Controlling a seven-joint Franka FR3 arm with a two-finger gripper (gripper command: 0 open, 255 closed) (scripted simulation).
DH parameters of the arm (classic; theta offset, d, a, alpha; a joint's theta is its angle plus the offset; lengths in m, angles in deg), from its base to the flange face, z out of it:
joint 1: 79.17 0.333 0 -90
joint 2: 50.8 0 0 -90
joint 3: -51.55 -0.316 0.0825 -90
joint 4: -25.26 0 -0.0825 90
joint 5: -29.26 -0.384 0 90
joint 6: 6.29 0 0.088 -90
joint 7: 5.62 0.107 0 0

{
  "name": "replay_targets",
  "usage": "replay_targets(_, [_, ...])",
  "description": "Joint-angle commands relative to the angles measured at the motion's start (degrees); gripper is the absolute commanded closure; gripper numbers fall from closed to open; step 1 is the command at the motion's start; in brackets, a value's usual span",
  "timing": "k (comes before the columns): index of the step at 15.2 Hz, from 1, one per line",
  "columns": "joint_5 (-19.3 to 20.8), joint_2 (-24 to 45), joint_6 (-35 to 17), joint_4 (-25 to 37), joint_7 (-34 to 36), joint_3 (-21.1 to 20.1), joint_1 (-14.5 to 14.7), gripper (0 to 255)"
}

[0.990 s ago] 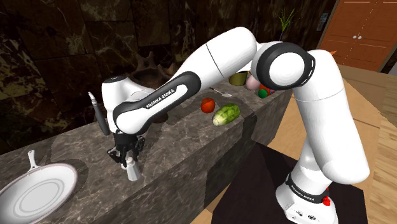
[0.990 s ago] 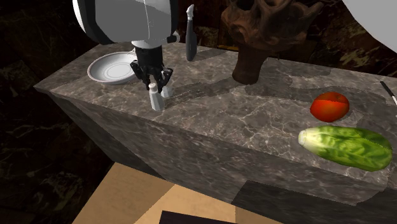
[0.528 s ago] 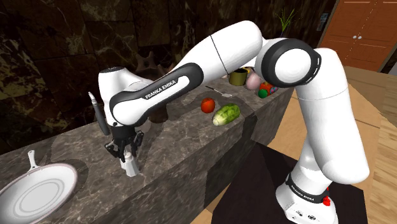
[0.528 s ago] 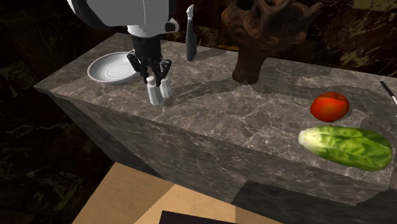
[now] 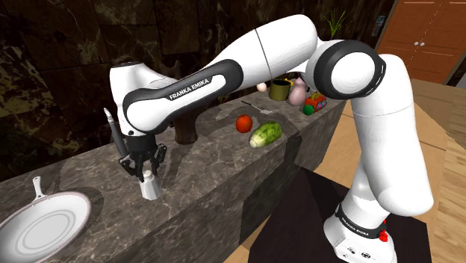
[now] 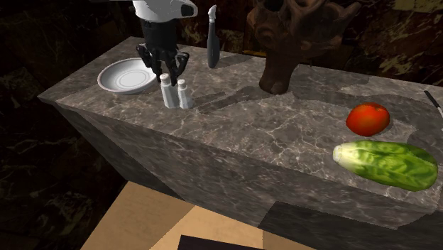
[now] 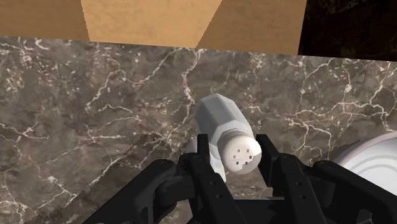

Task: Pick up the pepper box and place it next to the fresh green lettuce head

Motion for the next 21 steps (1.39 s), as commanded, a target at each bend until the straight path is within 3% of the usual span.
replay_targets(1, [-0.17,-0.57,1.46,0.89,0.0,-0.11,-0.03,255])
replay_targets(21, [-0.82,-2.81,15.29,12.62,0.35,-0.67,0.39,255])
